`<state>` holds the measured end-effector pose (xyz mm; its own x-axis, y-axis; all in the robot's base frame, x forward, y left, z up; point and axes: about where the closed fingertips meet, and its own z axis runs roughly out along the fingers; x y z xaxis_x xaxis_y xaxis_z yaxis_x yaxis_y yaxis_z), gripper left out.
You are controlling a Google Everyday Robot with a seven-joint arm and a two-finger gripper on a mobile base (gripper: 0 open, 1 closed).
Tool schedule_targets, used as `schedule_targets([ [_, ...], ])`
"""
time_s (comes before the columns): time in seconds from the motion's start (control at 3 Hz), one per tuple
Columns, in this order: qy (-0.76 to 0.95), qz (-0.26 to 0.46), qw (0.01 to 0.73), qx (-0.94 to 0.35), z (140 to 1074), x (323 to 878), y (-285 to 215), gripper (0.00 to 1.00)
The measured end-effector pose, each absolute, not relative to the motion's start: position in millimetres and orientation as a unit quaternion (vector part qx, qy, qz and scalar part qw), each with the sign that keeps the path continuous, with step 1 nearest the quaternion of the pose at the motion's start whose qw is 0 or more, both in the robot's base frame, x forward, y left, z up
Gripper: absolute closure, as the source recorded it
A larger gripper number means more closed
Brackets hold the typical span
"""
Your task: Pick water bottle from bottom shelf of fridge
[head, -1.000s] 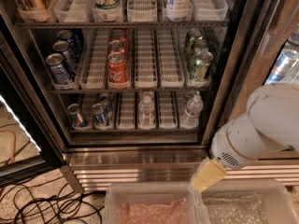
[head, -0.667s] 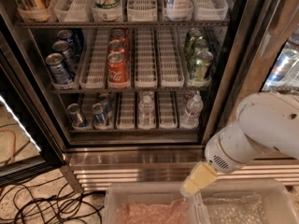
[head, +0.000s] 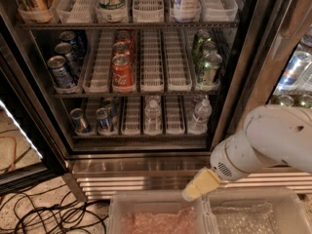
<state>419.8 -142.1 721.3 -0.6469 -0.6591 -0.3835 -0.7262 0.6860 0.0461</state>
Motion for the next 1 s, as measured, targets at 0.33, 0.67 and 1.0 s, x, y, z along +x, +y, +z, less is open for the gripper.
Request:
schedule_targets([
  [0.33,0.923,0.107,0.21,-0.305,696,446,-142,0.0],
  [0.67,0.934,0.1,0.241,-0.245,679,470,-151,0.0],
  [1.0,0.939,0.132,0.241,-0.206,667,490,-154,0.0],
])
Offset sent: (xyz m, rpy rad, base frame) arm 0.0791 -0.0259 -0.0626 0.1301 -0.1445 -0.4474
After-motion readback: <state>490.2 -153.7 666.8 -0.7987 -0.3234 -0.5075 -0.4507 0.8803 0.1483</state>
